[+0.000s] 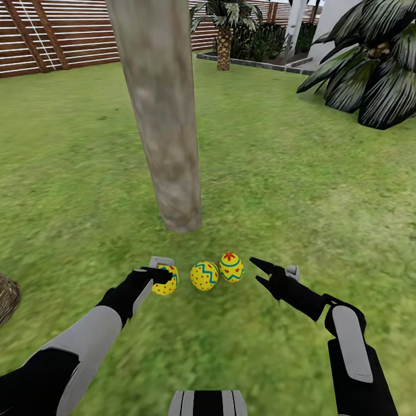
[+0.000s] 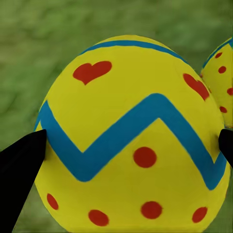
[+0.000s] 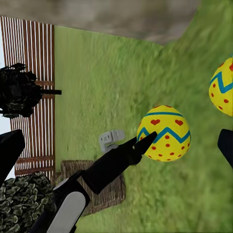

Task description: Take the three Easter eggs out of the wicker basket on the lawn in the garden, then place them on the lawn next to a single tree (choose any tree) so that all three eggs are next to the same tree and none are left in the basket.

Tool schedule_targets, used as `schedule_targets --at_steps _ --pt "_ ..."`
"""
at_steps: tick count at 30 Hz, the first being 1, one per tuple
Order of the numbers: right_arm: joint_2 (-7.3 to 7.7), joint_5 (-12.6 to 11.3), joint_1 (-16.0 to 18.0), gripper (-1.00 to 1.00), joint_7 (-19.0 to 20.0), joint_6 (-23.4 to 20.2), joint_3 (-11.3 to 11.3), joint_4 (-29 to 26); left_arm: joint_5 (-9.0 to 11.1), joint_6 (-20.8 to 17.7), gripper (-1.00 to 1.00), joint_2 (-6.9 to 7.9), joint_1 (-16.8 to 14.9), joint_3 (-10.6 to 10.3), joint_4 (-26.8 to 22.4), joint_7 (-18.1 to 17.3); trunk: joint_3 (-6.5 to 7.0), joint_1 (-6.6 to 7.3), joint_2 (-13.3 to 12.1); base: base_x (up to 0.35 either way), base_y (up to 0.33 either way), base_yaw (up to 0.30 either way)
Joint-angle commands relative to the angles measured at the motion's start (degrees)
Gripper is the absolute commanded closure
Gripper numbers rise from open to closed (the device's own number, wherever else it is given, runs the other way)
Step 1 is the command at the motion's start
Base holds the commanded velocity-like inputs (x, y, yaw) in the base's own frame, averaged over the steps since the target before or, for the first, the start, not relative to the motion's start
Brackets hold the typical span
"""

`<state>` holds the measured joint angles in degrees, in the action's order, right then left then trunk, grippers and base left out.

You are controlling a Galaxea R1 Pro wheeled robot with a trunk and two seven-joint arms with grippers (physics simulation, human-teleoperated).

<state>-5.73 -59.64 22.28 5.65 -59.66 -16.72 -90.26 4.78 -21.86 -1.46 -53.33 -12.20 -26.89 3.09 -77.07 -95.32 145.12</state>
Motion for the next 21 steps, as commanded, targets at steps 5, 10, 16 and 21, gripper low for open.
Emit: schedule_targets --at_steps 5,10,16,21 --pt "-0.07 0.58 0.05 -1.0 0.59 -0.34 -0.15 -0.01 0.49 -0.29 1.0 0.05 -0.02 -0.37 -0.07 0.34 -0.04 -0.02 0.02 0.11 0.0 0.0" --pt "-0.07 0.58 0.05 -1.0 0.59 -0.34 -0.15 -0.01 0.49 -0.29 1.0 0.05 -0.02 -0.37 -0.01 0.34 -0.04 -0.02 0.02 0.111 0.0 0.0" --pt "-0.07 0.58 0.05 -1.0 0.59 -0.34 -0.15 0.0 0.49 -0.29 1.0 0.05 -0.02 -0.37 -0.01 0.34 -0.04 -0.02 0.02 0.043 0.0 0.0" --pt "-0.07 0.58 0.05 -1.0 0.59 -0.34 -0.15 -0.01 0.53 -0.03 1.0 0.05 -0.02 -0.37 -0.08 0.34 -0.04 -0.02 0.02 0.003 0.0 0.0"
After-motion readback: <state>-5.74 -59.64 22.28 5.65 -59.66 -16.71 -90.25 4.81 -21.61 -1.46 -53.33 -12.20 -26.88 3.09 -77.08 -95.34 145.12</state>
